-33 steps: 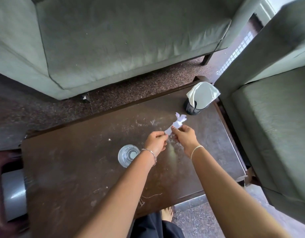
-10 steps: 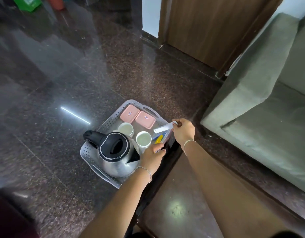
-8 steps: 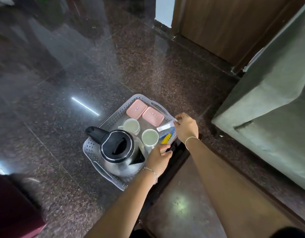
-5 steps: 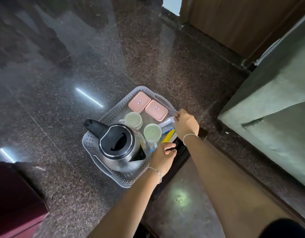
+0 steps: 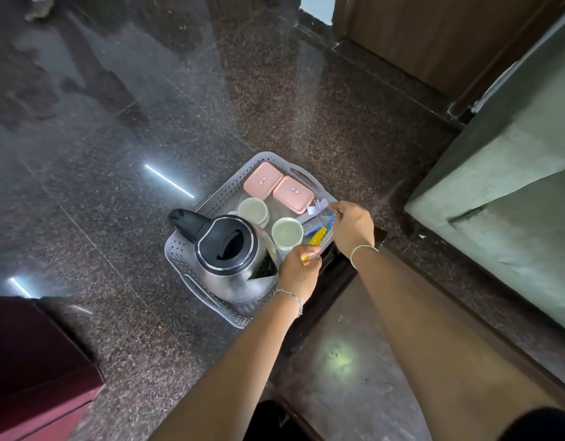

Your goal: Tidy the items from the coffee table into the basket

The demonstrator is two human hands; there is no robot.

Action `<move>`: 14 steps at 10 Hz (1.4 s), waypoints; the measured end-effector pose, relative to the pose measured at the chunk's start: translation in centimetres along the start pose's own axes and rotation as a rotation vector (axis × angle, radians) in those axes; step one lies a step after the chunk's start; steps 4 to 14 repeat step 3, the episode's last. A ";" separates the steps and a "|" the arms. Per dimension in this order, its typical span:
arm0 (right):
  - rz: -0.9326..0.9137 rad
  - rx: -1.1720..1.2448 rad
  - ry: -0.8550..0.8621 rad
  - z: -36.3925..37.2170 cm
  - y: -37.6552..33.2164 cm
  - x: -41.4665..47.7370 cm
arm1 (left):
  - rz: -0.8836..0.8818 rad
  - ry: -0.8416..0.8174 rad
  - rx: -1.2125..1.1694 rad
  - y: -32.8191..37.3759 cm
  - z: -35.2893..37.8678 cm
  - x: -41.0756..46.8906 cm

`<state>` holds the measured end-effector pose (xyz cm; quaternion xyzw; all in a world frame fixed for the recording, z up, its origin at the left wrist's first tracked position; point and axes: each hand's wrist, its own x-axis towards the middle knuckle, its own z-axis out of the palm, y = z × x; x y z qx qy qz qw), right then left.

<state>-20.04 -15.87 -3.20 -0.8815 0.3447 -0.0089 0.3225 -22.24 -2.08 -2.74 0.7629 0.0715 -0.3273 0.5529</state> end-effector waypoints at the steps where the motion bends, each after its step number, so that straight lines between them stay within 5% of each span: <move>1: 0.008 0.047 0.020 -1.4 0.2 -2.0 | 0.008 -0.006 0.002 0.6 -0.2 -0.8; 3: 0.064 0.135 0.140 -5.1 1.7 -8.3 | 0.144 -0.066 0.202 2.1 -0.4 -4.1; 14: 0.064 0.135 0.140 -5.1 1.7 -8.3 | 0.144 -0.066 0.202 2.1 -0.4 -4.1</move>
